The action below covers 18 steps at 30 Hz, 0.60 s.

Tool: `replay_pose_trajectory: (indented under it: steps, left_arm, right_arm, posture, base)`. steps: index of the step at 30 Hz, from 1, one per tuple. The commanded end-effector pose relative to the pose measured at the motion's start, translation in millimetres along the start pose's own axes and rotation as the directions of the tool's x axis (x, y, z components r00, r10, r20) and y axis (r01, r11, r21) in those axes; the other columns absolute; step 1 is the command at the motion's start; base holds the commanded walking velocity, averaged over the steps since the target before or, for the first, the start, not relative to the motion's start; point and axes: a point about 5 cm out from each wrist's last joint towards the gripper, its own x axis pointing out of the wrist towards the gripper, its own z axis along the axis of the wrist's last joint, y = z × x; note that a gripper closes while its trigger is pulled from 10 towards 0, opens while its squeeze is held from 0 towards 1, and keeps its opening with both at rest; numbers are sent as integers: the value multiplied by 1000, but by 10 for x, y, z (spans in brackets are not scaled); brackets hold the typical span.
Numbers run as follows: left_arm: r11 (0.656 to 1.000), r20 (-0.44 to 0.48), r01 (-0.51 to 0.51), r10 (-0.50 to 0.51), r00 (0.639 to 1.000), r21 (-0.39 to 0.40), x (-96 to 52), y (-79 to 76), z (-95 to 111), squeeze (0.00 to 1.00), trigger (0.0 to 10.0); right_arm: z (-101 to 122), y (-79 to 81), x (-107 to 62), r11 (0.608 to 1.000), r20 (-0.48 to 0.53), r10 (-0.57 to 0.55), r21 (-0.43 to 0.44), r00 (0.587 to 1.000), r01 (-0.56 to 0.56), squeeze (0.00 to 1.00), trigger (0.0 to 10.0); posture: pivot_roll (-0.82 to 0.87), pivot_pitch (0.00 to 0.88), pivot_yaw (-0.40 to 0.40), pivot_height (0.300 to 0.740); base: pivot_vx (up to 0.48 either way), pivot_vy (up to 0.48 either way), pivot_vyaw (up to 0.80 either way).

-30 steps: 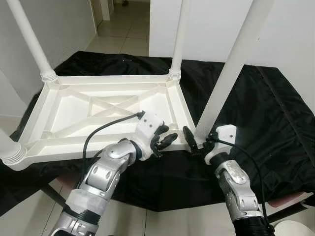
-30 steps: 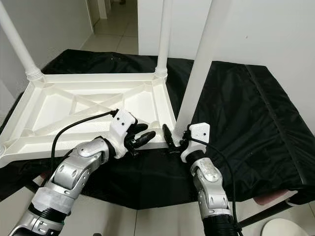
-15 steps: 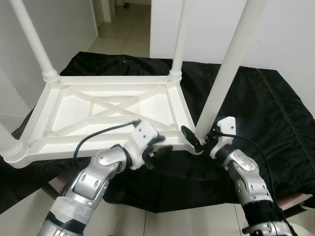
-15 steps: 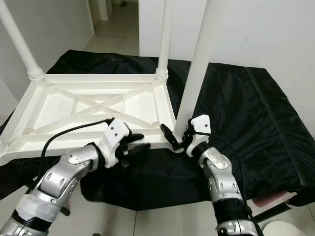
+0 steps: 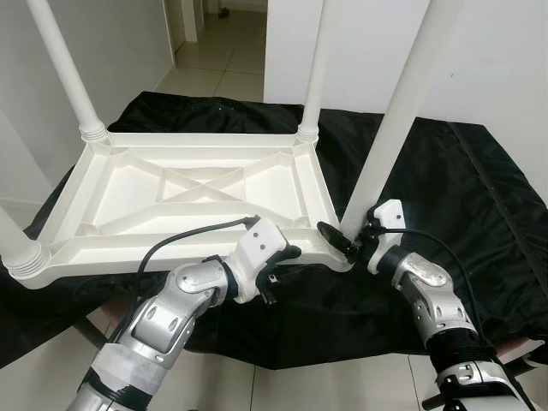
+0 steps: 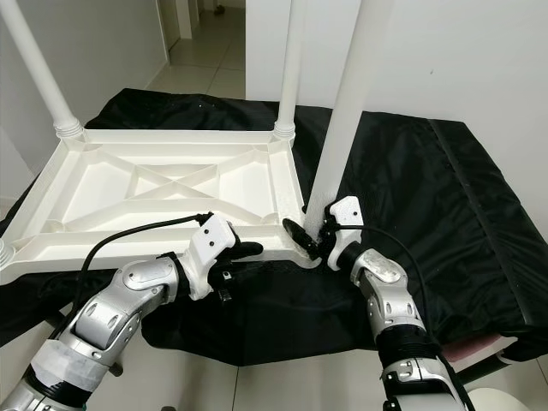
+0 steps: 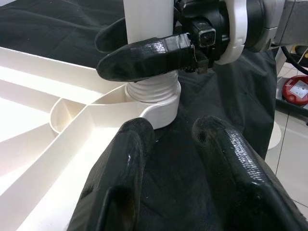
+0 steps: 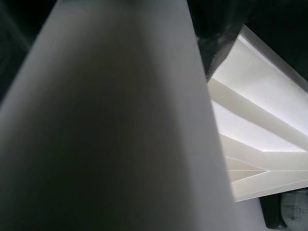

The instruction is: Building children table

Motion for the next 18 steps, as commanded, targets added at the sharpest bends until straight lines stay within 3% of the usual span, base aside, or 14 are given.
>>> replay_pose_trajectory:
  steps: [1, 4, 5, 6, 7, 9, 12, 13, 16, 18]
  left_arm:
    - [999, 4, 36, -36, 999, 6, -1, -3, 12, 0, 10000]
    - [999, 4, 35, -35, 999, 6, 4, 4, 14, 0, 10000]
    - [999, 4, 32, -32, 999, 10, 7, 8, 15, 0, 10000]
    - [999, 4, 32, -32, 999, 10, 7, 8, 15, 0, 10000]
    - [999, 5, 32, -32, 999, 8, 8, 7, 14, 0, 10000]
    - [999, 4, 31, -31, 1000, 9, 7, 7, 10, 0, 10000]
    - [1000, 6, 27, -27, 1000, 4, 7, 10, 8, 0, 10000]
    - [1000, 15, 27, -27, 1000, -7, 9, 2, 11, 0, 10000]
    - [999, 26, 29, -29, 999, -15, 23, -18, 26, 0, 10000]
    - [999, 28, 25, -24, 999, -25, 23, -23, 27, 0, 10000]
  right_arm:
    - [-75, 52, 11, 999, -27, 40, 14, 999, -40, 0, 0]
    - [-93, 63, 5, 999, -23, 24, 24, 999, -24, 0, 0]
    - [-105, 61, 7, 998, -15, -15, 58, 1000, 16, 0, 2941]
    - [-105, 61, 7, 998, -15, -15, 58, 1000, 16, 0, 2941]
    - [-102, 65, 12, 996, -10, -31, 86, 999, 32, 0, 10000]
    - [-70, 111, 25, 993, 7, -43, 115, 999, 42, 0, 10000]
    - [-78, 140, 35, 994, -18, -74, 78, 997, 75, 0, 10000]
    - [-103, 164, 39, 992, -43, -116, 44, 992, 118, 0, 10000]
    - [-107, 169, 48, 950, -50, -307, 42, 951, 309, 0, 10000]
    - [-112, 212, 43, 928, -55, -365, 59, 929, 368, 0, 10000]
  posture:
    - [67, 0, -30, 740]
    - [65, 0, -30, 740]
    - [60, 0, -30, 740]
    - [60, 0, -30, 740]
    - [60, 0, -30, 740]
    - [57, 0, -32, 740]
    - [52, 0, -31, 740]
    - [50, 0, -30, 740]
    - [50, 0, -30, 740]
    - [38, 0, -32, 740]
  base:
    - [0, 0, 0]
    - [0, 0, 0]
    - [0, 0, 0]
    - [0, 0, 0]
    - [0, 0, 0]
    - [0, 0, 0]
    - [0, 0, 0]
    - [0, 0, 0]
    - [0, 0, 0]
    - [0, 0, 0]
